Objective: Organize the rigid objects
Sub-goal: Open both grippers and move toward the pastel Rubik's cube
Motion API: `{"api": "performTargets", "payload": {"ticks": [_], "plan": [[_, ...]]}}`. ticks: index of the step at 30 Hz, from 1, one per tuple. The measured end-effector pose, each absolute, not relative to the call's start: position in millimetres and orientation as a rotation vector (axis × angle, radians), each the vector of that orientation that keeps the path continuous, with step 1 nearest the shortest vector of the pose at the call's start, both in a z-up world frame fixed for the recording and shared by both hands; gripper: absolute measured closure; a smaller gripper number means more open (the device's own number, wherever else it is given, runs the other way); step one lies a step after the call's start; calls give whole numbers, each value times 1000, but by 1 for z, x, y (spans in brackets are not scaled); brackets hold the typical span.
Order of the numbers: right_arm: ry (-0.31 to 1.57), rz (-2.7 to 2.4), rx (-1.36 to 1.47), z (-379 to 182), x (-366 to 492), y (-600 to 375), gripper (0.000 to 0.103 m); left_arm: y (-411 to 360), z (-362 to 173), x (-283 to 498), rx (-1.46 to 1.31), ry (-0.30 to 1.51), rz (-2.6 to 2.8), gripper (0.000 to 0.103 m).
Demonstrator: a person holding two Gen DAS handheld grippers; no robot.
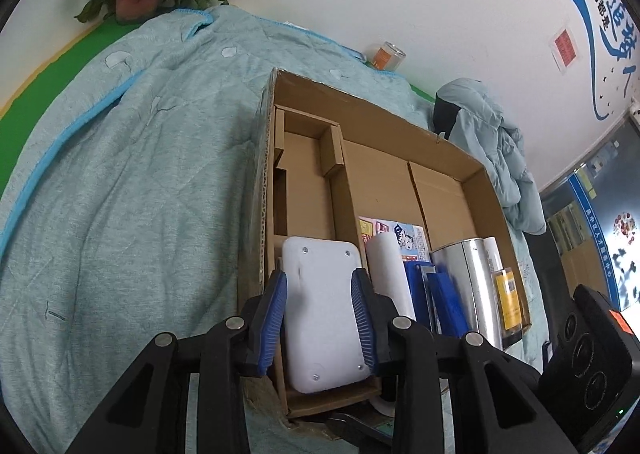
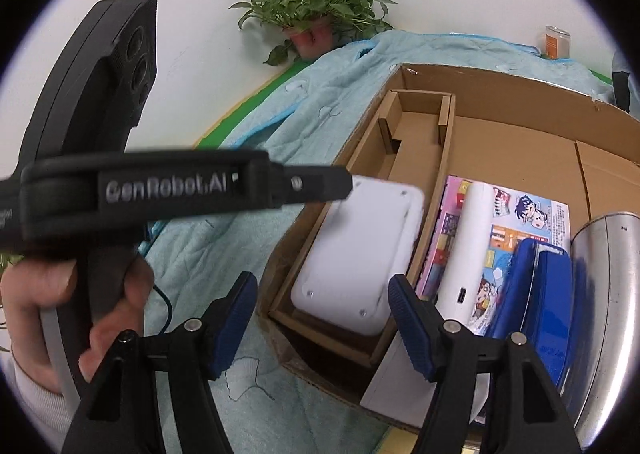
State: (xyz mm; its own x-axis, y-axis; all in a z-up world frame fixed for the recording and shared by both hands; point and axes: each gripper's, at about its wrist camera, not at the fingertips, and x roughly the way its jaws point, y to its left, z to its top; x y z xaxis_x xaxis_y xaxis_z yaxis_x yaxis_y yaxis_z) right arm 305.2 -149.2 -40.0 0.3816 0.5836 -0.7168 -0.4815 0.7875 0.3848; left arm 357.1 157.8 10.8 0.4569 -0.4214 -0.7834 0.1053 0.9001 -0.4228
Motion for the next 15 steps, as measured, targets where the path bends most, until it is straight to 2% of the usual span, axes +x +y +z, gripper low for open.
{"api": "performTargets", "payload": {"ticks": [4,5,6,7,8,9,11,15], "plan": [[939,672,127,-35,296,-162,35,154,21,341,-289,998,-321,67],[926,665,127,-32,294,-165,33,150,28,330,-261,956,-312,56],[899,645,111,-28,289,-169,20,148,34,320,-244,912,-304,47],[852,603,75,-23,281,-174,14,147,42,306,-231,850,-286,20],[786,528,10,-18,269,-179,5,146,51,284,-221,754,-240,1],[705,450,-63,-14,253,-184,0,146,56,266,-217,671,-205,0],[672,413,-56,-14,236,-200,0,138,59,233,-166,571,-173,0],[764,361,56,-31,226,-233,0,111,41,203,-93,617,-154,0]]}}
